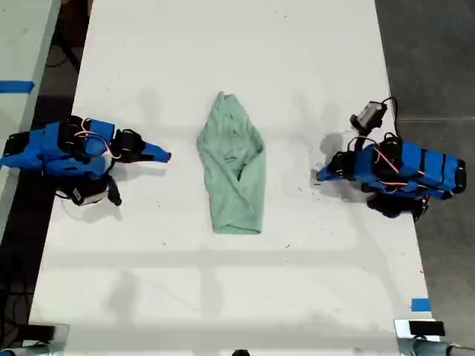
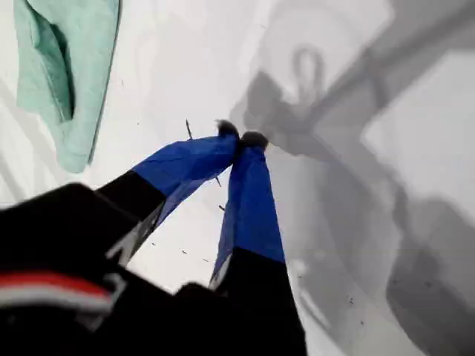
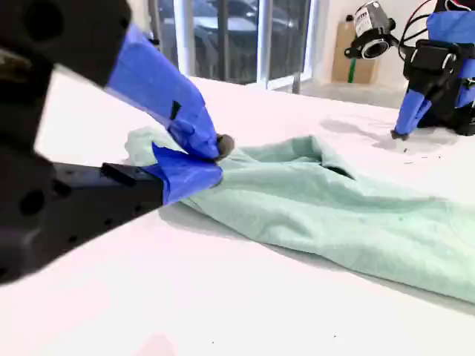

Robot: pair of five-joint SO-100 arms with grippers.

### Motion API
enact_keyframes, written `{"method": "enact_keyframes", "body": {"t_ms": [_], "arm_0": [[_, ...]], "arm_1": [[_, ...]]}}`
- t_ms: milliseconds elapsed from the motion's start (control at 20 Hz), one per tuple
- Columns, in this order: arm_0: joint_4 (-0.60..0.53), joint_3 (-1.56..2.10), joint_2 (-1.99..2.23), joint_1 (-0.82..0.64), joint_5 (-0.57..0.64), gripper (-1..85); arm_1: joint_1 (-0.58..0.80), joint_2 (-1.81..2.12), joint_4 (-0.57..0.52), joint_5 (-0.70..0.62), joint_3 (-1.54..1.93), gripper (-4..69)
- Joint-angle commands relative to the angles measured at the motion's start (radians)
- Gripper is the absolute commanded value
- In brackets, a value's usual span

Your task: Fold t shirt

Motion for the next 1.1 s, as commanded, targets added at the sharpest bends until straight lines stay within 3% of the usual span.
{"method": "enact_keyframes", "body": {"t_ms": [0,250,400,500,650,700,800,850,1050], "arm_0": [[0.02,0.008,0.011,-0.006,-0.017,-0.1],[0.021,0.008,0.012,-0.002,-0.017,-0.1],[0.014,-0.067,-0.103,-0.012,-0.069,-0.2],[0.006,-0.402,-0.683,-0.012,-0.072,-0.2],[0.12,-1.065,-1.433,0.094,-0.048,-0.2],[0.123,-1.206,-1.566,0.137,-0.051,0.1],[0.12,-1.394,-1.77,0.204,-0.067,15.3],[0.109,-1.447,-1.852,0.232,-0.087,20.8],[0.041,-1.519,-2.054,0.288,-0.143,23.6]], "arm_1": [[-0.133,0.005,-0.109,-0.071,0.086,0.2],[-0.127,0.005,-0.109,-0.028,0.086,-0.1],[-0.123,-0.025,-0.044,-0.006,-0.049,-0.2],[-0.124,-0.419,-0.083,-0.003,-0.337,-0.2],[-0.202,-1.114,-0.121,-0.029,-0.888,0.4],[-0.236,-1.267,-0.137,-0.029,-1.014,3.8],[-0.299,-1.523,-0.184,-0.034,-1.201,25.4],[-0.325,-1.631,-0.195,-0.032,-1.281,29.2],[-0.379,-1.924,-0.241,-0.026,-1.47,28.5]]}}
